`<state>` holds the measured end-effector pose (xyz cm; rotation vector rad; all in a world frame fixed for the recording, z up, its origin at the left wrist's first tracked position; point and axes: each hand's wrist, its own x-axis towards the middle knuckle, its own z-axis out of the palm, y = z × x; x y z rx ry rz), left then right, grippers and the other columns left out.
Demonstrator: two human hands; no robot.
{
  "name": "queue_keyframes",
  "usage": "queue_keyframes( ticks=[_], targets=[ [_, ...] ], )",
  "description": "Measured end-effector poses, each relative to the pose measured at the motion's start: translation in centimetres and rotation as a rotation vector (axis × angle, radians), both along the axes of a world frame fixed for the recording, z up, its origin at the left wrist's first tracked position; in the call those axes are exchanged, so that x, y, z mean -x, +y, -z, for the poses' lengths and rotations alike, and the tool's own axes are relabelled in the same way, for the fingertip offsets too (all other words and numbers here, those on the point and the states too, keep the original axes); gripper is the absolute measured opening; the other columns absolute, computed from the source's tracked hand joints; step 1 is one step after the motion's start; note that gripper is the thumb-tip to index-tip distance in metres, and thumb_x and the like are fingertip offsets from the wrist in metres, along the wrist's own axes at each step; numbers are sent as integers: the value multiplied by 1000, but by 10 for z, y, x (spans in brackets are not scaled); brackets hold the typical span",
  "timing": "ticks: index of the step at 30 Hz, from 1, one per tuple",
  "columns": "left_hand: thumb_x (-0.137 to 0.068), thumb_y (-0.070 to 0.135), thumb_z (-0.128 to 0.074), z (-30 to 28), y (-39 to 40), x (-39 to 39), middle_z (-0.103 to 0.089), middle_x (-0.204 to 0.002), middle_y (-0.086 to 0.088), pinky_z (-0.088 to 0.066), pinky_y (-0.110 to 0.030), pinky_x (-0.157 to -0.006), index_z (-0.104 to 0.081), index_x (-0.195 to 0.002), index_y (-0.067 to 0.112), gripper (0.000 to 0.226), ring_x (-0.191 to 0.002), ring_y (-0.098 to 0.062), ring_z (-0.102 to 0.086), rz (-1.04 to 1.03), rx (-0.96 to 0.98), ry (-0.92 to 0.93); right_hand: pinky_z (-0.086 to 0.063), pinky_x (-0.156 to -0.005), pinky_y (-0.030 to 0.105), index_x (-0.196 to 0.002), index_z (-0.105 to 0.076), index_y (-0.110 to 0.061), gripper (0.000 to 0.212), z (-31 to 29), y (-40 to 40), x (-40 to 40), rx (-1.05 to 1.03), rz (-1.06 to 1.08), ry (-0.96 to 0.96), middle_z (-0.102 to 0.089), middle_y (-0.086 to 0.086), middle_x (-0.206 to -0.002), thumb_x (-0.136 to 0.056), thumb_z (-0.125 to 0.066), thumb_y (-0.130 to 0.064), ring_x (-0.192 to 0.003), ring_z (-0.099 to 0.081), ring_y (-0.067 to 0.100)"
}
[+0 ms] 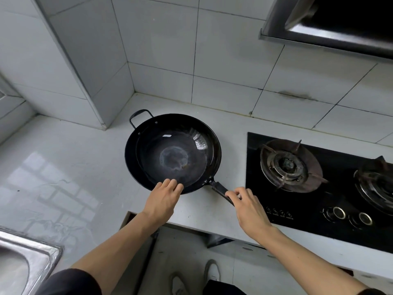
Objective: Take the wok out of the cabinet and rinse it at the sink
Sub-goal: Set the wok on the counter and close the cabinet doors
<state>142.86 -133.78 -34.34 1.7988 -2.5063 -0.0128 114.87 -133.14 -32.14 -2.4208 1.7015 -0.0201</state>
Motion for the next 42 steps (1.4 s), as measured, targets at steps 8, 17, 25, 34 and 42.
queue_keyframes(
  ticks=[8,17,25,34,42],
  targets=[
    [-61,3,-74,-1,27,-7,-56,-92,3,-48,-30,-70,-57,-99,17,44,-80,-19,-50,-40,39,82,-47,-77,34,-127,-49,-20,65,-3,14,-2,45,-16,57,-49,4,-115,-68,-72,-4,-98,-48,24],
    [-68,7,-73,-6,95,-15,-60,-115,-3,-51,-34,-78,-59,-109,14,44,-101,-26,-58,-243,-8,72,-44,-91,37,-126,-53,-18,49,-6,28,-32,55,-330,-166,-50,3,-123,-78,-64,-13,-113,-47,23],
    [-70,9,-56,5,207,16,-59,-95,-3,-43,-35,-62,-53,-90,15,21,-84,-29,-54,-489,-109,73,-35,-104,35,-134,-46,-20,47,24,61,-29,-136,-462,-90,-41,3,-137,-88,-59,-23,-127,-35,24],
    [-65,8,-57,46,298,10,-60,-101,-3,-47,-37,-60,-56,-95,13,30,-90,-30,-57,-801,-291,127,-35,-106,36,-137,-43,-22,50,40,90,-48,-211,-552,2,-39,2,-139,-89,-56,-28,-129,-34,23],
    [-70,9,-64,68,328,-23,-55,-129,-13,-54,-44,-79,-55,-119,9,50,-115,-35,-54,-926,-277,170,-33,-105,39,-138,-44,-22,53,52,118,-95,-225,-616,34,-39,4,-142,-88,-59,-26,-133,-32,25]
  ],
)
